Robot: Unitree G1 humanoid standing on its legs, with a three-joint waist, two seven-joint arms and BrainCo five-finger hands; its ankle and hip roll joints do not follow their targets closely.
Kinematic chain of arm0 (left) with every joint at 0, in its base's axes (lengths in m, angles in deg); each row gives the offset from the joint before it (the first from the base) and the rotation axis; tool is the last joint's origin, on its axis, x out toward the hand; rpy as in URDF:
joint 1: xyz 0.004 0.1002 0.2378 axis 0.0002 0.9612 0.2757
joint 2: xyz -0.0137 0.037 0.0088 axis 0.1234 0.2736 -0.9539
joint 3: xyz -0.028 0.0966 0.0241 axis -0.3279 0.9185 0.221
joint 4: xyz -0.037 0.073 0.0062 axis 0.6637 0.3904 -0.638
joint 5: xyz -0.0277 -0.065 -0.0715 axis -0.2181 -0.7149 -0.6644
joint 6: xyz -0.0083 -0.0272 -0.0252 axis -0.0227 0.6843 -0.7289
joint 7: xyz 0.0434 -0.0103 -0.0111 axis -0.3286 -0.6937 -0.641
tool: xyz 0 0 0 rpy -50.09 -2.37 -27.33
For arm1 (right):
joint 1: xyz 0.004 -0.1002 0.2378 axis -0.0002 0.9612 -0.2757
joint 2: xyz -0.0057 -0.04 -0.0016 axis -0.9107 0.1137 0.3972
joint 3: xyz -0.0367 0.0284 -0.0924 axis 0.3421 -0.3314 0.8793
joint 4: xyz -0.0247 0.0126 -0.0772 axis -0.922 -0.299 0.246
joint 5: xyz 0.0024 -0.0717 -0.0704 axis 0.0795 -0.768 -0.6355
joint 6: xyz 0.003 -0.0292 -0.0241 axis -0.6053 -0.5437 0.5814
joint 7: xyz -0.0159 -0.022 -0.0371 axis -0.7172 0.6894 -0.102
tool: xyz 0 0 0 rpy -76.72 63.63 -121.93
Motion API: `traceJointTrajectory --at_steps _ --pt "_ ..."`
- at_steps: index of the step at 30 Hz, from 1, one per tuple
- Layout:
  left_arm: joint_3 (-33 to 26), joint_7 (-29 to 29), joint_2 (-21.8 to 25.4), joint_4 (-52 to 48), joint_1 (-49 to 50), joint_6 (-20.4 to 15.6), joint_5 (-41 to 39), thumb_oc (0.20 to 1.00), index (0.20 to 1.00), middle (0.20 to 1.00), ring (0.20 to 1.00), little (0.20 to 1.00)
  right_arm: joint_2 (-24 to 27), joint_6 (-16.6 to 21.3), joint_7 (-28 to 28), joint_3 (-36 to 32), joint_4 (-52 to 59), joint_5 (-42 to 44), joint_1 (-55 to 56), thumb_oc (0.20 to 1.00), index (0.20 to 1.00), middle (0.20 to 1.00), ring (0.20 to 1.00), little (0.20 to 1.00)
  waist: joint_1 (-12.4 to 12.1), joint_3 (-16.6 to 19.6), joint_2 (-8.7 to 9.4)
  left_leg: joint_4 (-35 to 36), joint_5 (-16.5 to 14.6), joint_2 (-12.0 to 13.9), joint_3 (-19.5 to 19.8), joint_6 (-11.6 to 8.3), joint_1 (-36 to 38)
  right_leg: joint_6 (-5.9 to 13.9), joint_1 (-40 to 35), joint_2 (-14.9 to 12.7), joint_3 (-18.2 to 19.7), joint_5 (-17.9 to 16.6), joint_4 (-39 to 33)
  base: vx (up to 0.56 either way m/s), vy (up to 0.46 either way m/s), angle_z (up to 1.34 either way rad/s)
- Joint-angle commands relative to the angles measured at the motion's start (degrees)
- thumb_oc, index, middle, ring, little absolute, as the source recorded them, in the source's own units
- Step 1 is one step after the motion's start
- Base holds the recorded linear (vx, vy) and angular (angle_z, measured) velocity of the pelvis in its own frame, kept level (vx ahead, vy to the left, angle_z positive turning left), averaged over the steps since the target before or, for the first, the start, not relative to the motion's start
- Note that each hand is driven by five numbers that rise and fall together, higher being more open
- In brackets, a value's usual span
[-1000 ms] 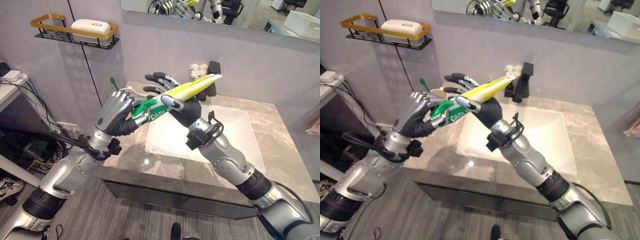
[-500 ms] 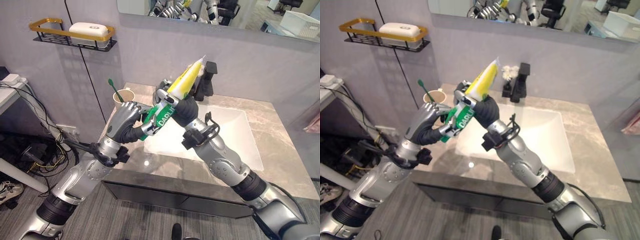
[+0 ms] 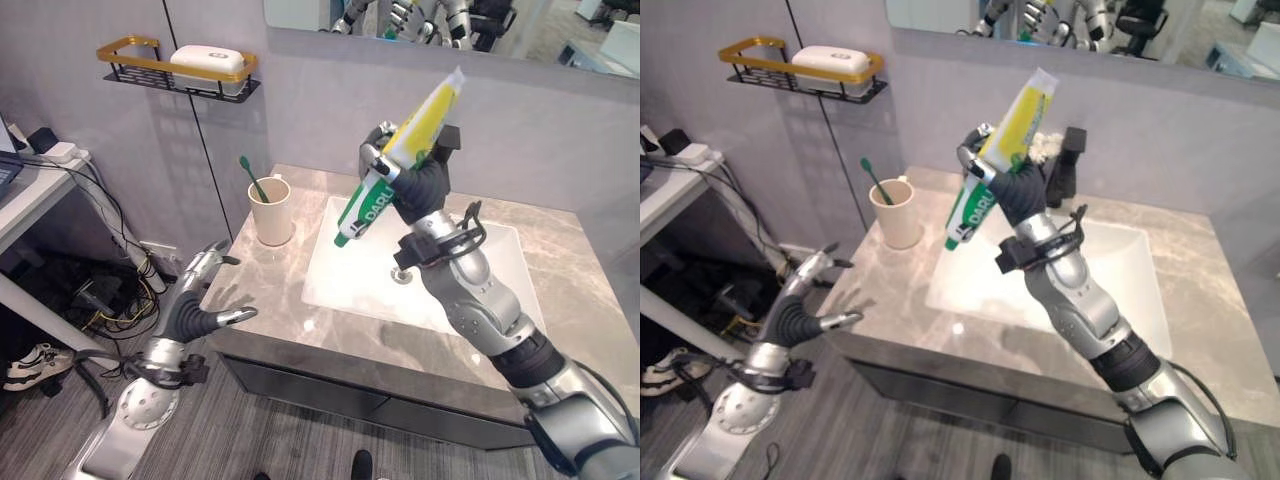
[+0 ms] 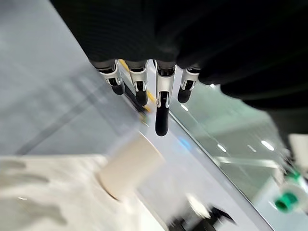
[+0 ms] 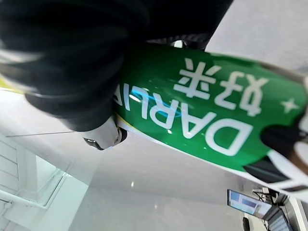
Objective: Put brush and paste in cup on sink, flatten towel.
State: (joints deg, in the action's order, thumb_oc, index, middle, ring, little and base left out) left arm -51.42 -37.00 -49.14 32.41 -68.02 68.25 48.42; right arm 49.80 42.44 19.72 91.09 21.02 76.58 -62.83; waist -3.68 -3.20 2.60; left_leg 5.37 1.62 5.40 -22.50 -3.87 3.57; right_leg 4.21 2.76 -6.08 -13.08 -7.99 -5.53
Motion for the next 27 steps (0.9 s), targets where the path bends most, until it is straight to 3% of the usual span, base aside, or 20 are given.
traceJointTrajectory --at_steps 1,9,11,13,16,24,27 --pt "-2.06 -1.04 4.37 -2.79 -1.54 -3.78 -4.07 1.0 1.0 1.0 1.0 1.0 1.19 4.32 -0.33 -4.2 -1.73 -1.71 -12.48 0.2 0.2 0.2 0.2 0.2 -2.75 -1.72 2.12 -0.37 -0.74 0.5 5.66 -0.46 0.59 3.99 -3.58 -5.1 -1.59 -0.79 0.53 -0.02 -0.012 0.25" --pt "-4.04 6.55 1.56 5.48 6.56 -3.17 -17.83 1.0 1.0 1.0 1.0 1.0 7.08 3.3 1.18 -3.71 -9.76 -7.01 -20.41 0.2 0.2 0.2 0.2 0.2 -7.13 -3.41 1.69 -0.37 0.15 -0.11 8.96 -0.35 -1.31 4.21 -4.44 -5.86 -4.88 -0.55 0.53 -0.01 -0.016 0.28" --pt "-4.04 11.26 -1.86 10.64 9.95 -0.61 -28.3 1.0 1.0 1.0 1.0 1.0 9.15 2.06 1.42 -3.23 -10.86 -9.0 -21.54 0.2 0.2 0.2 0.2 0.2 -8.65 -3.91 1.43 -0.37 0.42 -0.19 10.23 -0.28 -1.99 4.37 -4.8 -6.02 -6.04 -0.36 0.53 0.0 -0.025 0.34" --pt "-3.68 14.47 -1.78 11.08 11.35 1.06 -32.22 1.0 1.0 1.0 1.0 1.0 10.01 1.77 1.37 -3.05 -12.35 -10.17 -23.16 0.2 0.2 0.2 0.2 0.2 -9.28 -3.92 1.25 -0.37 0.56 -0.36 11.06 -0.16 -2.55 4.36 -4.84 -6.11 -6.75 -0.31 0.53 0.01 -0.004 0.26" --pt "-0.29 18.6 -4.14 14.54 12.22 4.37 -42.87 1.0 1.0 1.0 1.0 1.0 6.18 2.59 3.27 -4.13 -16.64 -8.78 -25.6 0.2 0.2 0.2 0.2 0.2 -10.11 -4.07 0.81 -0.37 0.8 -0.64 12.17 0.04 -3.3 4.34 -4.93 -6.15 -7.64 -0.26 0.53 0.02 -0.002 0.19" --pt "3.02 21.9 -1.41 14.41 12.19 5.99 -44.01 1.0 1.0 1.0 1.0 1.0 4.64 2.51 7.48 -4.59 -21.86 -20.27 -33.22 0.2 0.2 0.2 0.2 0.2 -11.4 -4.0 0.84 -0.37 1.63 -0.67 14.56 0.06 -5.85 4.33 -3.88 -5.87 -8.91 0.08 0.53 0.04 0.0 0.2" --pt "3.64 22.19 -0.55 14.38 11.86 6.21 -44.03 1.0 1.0 1.0 1.0 1.0 5.1 3.15 8.72 -5.77 -22.52 -20.58 -33.55 0.2 0.2 0.2 0.2 0.2 -11.88 -4.12 0.78 -0.37 2.03 -0.63 15.24 -0.15 -6.97 4.4 -3.2 -5.63 -9.29 0.16 0.53 0.03 -0.01 0.06"
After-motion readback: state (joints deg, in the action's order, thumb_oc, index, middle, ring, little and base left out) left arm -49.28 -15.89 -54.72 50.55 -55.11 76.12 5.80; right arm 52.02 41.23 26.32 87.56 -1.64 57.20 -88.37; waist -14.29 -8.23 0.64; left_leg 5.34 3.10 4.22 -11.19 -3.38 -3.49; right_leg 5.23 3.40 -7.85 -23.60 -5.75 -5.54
